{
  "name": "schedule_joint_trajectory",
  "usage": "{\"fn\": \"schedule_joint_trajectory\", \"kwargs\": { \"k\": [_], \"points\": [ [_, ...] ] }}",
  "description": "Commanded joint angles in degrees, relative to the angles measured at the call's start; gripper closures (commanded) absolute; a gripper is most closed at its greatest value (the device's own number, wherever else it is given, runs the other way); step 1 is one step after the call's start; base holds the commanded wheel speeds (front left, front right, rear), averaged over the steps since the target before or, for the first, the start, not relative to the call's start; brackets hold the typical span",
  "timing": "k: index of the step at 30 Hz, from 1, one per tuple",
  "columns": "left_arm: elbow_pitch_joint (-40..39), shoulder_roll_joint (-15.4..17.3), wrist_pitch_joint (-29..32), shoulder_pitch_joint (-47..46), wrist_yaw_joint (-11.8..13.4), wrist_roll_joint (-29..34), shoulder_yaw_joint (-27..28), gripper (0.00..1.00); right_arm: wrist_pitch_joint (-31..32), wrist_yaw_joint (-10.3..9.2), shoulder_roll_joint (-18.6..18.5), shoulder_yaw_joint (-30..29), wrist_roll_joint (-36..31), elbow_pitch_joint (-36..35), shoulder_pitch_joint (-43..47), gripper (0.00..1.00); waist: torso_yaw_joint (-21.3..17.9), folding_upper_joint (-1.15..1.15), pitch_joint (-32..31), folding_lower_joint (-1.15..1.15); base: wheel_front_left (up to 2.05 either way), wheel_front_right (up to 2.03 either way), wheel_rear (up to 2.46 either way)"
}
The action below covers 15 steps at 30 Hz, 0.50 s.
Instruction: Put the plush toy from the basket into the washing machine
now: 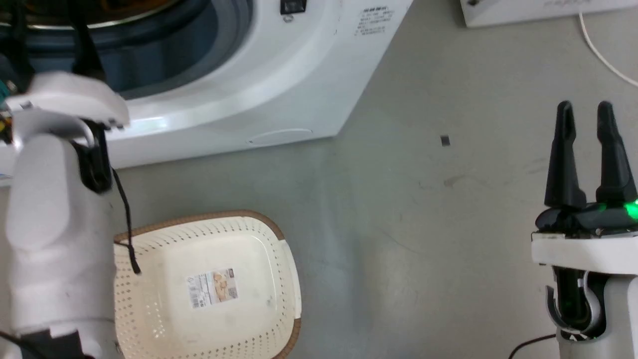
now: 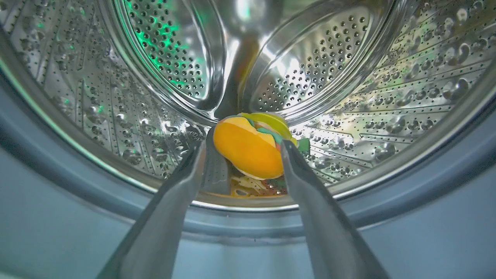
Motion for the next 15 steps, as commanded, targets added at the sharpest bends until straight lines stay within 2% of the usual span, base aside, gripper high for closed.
{"fn": "schedule_joint_trajectory", "kwargs": {
  "k": [1, 15],
  "points": [
    [-1.6, -0.7, -0.3, 3.1, 0.0, 0.4, 0.0, 0.00, -0.2, -0.04, 0.0, 0.0, -1.4, 0.2, 1.3, 0.00, 1.6, 0.00, -2.8, 0.00, 0.00, 0.00, 0.00],
    [-13.9, -6.8, -0.3, 20.8, 1.1, 2.4, -3.2, 0.00, -0.2, -0.04, 0.0, -0.2, -9.7, 0.7, 8.1, 0.00, 6.8, 0.00, -13.9, 0.00, 0.00, 0.00, 0.00]
  ]
}}
